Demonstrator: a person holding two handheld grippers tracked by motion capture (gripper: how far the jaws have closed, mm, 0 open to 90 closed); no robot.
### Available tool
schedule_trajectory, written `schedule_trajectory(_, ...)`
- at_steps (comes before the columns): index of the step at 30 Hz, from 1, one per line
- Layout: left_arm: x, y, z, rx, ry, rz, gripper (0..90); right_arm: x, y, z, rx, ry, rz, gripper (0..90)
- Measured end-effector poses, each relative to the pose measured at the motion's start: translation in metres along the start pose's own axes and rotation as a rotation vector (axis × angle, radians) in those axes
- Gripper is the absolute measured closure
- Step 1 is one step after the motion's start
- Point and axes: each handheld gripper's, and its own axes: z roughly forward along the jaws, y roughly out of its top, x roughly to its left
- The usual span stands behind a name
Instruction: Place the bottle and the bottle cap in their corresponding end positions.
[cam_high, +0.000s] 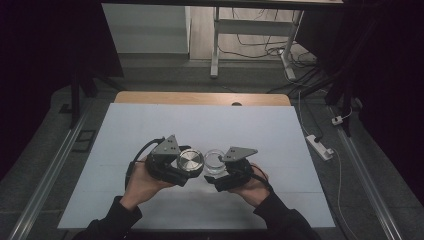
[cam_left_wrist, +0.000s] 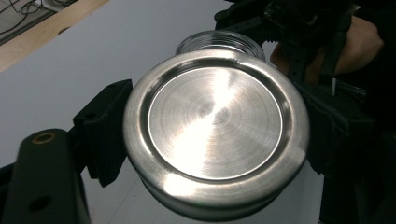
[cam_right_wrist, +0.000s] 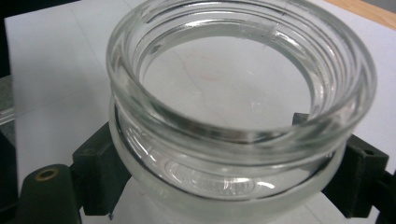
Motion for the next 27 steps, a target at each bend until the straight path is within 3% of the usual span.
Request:
schedule_trajectory(6,-0.001,-0.004,0.003,0.003,-0.011,0.006,18.9,-0.007,0.006,0.006,0.004,-0.012,-0.002,15.2)
schedule_trajectory(16,-0.005,-0.012,0.007,0.017,-0.013,0.05,18.9,-0.018,0.016,0.016,0.006,-0.03,0.0,15.3)
schedule_trajectory(27,-0.006,-0.021,0.011,0.023,-0.049,0.038,19.0,-0.029,0.024,0.027,0.006,-0.052,0.005,15.3)
